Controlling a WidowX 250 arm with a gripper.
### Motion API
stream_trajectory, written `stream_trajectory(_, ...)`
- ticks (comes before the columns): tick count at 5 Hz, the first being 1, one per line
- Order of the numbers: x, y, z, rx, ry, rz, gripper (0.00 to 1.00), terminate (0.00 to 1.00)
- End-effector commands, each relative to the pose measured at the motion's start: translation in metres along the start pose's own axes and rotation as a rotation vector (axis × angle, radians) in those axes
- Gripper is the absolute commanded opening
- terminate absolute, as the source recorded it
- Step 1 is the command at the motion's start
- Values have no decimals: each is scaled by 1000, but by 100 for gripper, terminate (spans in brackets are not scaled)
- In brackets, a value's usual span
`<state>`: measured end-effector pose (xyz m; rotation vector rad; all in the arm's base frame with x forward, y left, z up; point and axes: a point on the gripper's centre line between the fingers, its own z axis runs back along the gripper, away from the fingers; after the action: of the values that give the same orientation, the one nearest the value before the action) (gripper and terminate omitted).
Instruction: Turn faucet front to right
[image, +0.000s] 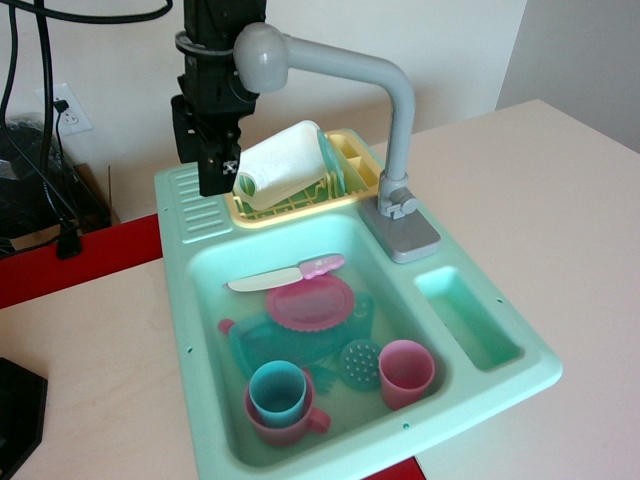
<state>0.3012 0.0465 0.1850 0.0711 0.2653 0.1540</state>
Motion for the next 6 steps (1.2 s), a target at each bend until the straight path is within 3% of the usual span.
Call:
stream_trajectory(1, 7, -19, 17, -3, -54, -36, 100, 0)
stream_trajectory(3, -8, -93, 16, 25, -50, -278, 100, 0)
stream_trajectory(4, -18, -127, 19, 33, -62, -462, 100, 0)
stream_trajectory(5, -25, -114, 20, 48, -80, -424, 100, 0)
stream_trajectory(6, -29, -79, 17, 66, -83, -265, 100, 0)
